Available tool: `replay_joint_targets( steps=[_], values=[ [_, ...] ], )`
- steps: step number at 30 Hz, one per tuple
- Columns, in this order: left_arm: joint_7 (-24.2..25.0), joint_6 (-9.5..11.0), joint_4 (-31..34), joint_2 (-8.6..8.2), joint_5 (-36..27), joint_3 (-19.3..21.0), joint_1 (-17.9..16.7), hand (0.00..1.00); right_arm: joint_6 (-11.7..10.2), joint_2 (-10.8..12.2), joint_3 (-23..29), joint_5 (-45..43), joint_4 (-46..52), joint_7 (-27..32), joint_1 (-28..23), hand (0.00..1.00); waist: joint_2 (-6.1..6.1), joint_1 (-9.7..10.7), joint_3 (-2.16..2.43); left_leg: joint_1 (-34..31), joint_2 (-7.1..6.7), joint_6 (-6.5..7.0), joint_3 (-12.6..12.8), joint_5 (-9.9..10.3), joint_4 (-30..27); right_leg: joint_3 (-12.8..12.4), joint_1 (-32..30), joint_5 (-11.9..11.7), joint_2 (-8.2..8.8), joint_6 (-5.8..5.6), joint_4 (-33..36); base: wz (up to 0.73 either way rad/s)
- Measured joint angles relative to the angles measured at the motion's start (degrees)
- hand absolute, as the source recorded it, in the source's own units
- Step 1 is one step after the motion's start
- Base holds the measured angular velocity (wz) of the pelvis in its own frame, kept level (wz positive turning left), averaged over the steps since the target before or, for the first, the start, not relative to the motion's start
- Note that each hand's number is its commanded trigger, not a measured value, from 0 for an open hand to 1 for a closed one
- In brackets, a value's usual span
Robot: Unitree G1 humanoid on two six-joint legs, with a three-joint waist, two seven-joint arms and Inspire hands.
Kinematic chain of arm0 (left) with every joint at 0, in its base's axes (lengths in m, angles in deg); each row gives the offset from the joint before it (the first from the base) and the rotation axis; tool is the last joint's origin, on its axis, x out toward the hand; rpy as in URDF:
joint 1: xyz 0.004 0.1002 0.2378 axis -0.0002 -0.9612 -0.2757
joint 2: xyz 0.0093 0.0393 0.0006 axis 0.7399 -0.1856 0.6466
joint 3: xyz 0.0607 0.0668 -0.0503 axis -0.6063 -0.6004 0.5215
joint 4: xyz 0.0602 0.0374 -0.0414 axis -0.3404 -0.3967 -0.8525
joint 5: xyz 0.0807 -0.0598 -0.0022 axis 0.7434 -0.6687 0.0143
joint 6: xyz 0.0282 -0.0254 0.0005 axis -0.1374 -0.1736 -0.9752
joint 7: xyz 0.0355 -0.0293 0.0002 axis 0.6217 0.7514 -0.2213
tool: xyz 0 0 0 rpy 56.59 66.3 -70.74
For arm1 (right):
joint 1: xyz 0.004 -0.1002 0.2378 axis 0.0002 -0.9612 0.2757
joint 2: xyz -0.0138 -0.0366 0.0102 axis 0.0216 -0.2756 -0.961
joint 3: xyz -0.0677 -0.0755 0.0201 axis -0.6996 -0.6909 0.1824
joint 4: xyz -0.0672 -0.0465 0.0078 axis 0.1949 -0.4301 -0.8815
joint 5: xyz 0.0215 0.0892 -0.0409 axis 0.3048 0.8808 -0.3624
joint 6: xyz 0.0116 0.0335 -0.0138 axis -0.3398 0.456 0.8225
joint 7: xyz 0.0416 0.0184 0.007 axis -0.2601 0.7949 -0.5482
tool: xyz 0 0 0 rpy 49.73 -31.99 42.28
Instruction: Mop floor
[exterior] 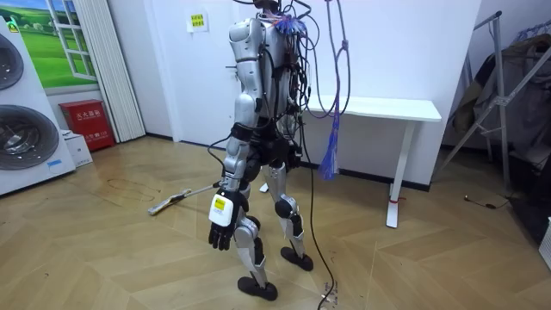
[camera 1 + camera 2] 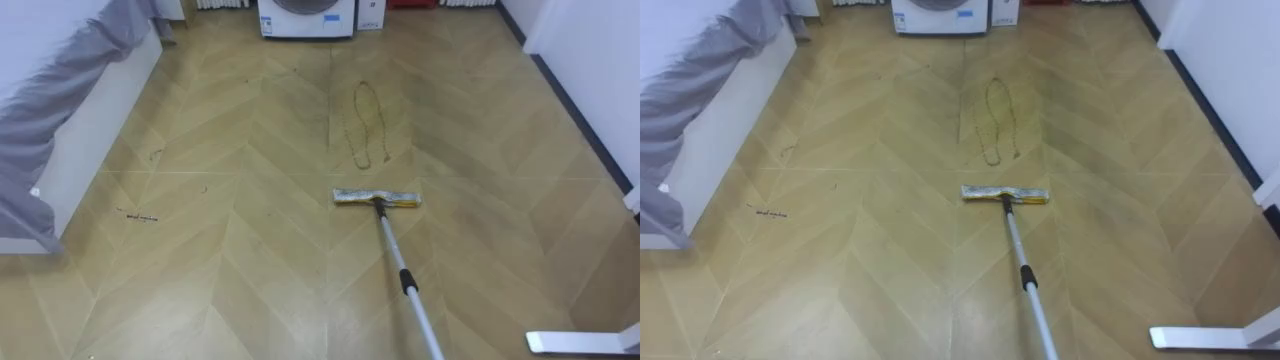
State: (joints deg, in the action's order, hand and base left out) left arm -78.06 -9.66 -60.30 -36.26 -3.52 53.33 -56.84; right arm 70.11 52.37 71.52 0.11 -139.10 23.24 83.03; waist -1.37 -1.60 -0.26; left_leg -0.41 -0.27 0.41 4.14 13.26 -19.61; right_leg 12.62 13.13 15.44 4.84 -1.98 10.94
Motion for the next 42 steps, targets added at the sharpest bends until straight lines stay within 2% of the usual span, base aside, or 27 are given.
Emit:
replay_joint_targets(
  steps=[23,26,33,35,36,38,42],
  values=[
    [3.32,0.01,-0.26,0.07,0.19,-1.09,0.36,0.0,0.02,0.01,-0.47,0.23,0.21,0.0,0.22,1.0,-0.59,-0.24,0.04,-1.51,-0.03,0.01,-0.38,0.0,-0.6,0.32,-1.19,0.0,-0.03,-0.01,0.06,0.0],
    [3.43,0.01,-0.57,0.23,0.21,-1.1,1.34,0.0,0.01,0.01,-0.55,1.0,0.28,0.08,0.33,1.0,-0.79,-0.22,-0.14,-3.14,-0.06,0.08,-1.18,0.01,-1.27,0.96,-2.48,0.0,-0.1,-0.01,0.82,0.11],
    [2.91,0.11,-1.68,0.98,0.44,-1.07,4.62,0.0,-0.02,0.01,-0.66,1.78,0.14,0.25,2.07,1.0,-0.71,-0.29,-0.1,-8.2,0.47,-0.02,-1.42,-0.55,-2.17,0.88,-7.59,-0.16,-0.61,0.25,1.74,0.01],
    [2.25,0.15,-1.54,0.99,0.55,-1.2,5.32,0.0,-0.02,0.01,-0.68,1.9,0.15,0.64,2.27,1.0,-0.42,-0.28,0.02,-9.39,0.63,-0.14,-1.55,-0.69,-2.31,0.99,-8.75,-0.2,-0.77,0.34,1.91,0.02],
    [1.95,0.15,-1.52,1.01,0.55,-1.63,6.24,0.0,-0.02,0.0,-0.69,1.9,0.18,0.92,2.71,1.0,0.06,-0.28,0.24,-10.63,0.82,-0.24,-1.56,-0.86,-2.43,0.93,-10.3,-0.25,-0.87,0.42,2.47,0.0],
    [1.74,0.32,-1.6,1.01,0.55,-2.98,6.87,0.0,-0.03,-0.05,-0.73,1.9,0.14,1.46,3.58,1.0,0.26,-0.24,0.08,-12.01,0.84,-0.17,-1.61,-1.38,-2.66,1.08,-12.03,-0.32,-0.82,0.54,3.03,0.0],
    [1.63,1.74,-3.91,0.94,0.51,-4.87,9.74,0.0,-0.79,-0.33,-0.68,2.17,0.05,3.88,4.68,1.0,1.52,0.1,-0.41,-16.78,1.05,0.09,-1.98,-1.56,-4.55,1.62,-16.82,-0.31,-0.75,0.55,5.37,0.02]
  ],
)
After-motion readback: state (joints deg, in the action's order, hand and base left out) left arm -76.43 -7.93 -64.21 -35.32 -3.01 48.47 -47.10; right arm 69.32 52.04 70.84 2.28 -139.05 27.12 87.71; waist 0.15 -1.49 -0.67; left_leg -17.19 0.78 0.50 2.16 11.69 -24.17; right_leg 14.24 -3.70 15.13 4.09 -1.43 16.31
